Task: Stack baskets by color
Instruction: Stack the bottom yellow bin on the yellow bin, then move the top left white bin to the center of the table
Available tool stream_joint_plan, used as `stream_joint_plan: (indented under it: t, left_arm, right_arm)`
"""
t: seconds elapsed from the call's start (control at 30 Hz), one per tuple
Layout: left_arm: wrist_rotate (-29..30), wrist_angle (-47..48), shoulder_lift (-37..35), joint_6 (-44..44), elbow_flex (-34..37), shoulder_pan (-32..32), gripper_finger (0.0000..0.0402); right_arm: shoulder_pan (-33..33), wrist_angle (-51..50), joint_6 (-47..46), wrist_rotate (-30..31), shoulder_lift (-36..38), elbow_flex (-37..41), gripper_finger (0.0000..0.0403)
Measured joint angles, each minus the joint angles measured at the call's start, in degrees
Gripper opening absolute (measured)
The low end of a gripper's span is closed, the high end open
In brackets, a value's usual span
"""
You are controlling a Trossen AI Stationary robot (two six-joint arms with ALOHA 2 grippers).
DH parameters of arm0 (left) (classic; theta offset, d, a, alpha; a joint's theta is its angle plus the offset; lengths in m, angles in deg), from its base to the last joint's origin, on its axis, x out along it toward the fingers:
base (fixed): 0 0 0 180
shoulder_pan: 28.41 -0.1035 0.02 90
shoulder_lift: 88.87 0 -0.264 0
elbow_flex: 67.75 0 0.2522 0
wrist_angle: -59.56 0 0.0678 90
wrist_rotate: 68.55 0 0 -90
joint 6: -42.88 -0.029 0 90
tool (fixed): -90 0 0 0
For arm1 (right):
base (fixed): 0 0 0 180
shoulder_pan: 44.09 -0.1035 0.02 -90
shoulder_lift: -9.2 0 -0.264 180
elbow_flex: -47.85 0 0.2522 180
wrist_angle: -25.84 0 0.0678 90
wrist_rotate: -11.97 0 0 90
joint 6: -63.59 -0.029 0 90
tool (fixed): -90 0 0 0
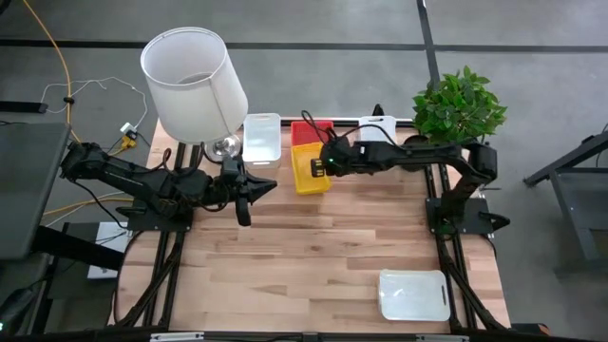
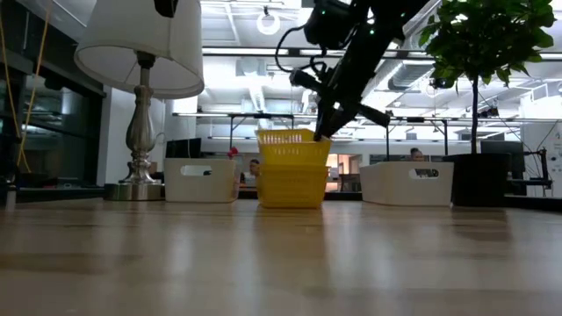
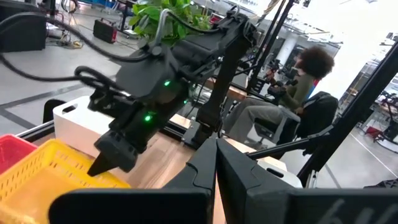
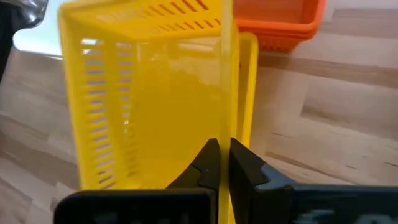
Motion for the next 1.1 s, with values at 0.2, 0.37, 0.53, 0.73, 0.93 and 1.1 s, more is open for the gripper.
stream_joint_plan:
  t: [0.2, 0.37, 0.53, 0.73, 0.93, 1.1]
  left_arm:
    - [0.01, 0.02, 0.00, 0.00, 0.00, 0.00, 0.0000]
    - [0.05, 0.03, 0.00, 0.00, 0.00, 0.00, 0.0000]
    - [0.09, 0.04, 0.00, 0.00, 0.00, 0.00, 0.0001]
    - [0.11, -0.06, 0.00, 0.02, 0.00, 0.00, 0.0001]
    - [0.13, -0.08, 0.00, 0.01, 0.00, 0.00, 0.0001]
    - [0.13, 0.50, 0.00, -1.01, 0.02, 0.00, 0.0001]
  right_arm:
    - [0.28, -0.38, -1.03, -1.80, -1.04, -0.26, 0.0000]
    - [0.86, -0.30, 0.18, -2.80, -1.02, -0.26, 0.0001]
    - [1.80, 0.05, 1.54, -4.65, -0.95, -0.26, 0.0028]
    - [2.70, 0.99, 4.98, -4.10, 2.06, -0.24, 0.0115]
    - [3.84, -1.37, 14.50, -4.48, 8.87, -0.22, 0.0199]
    - [2.78, -14.53, 20.65, -1.59, 16.34, 0.34, 0.0216]
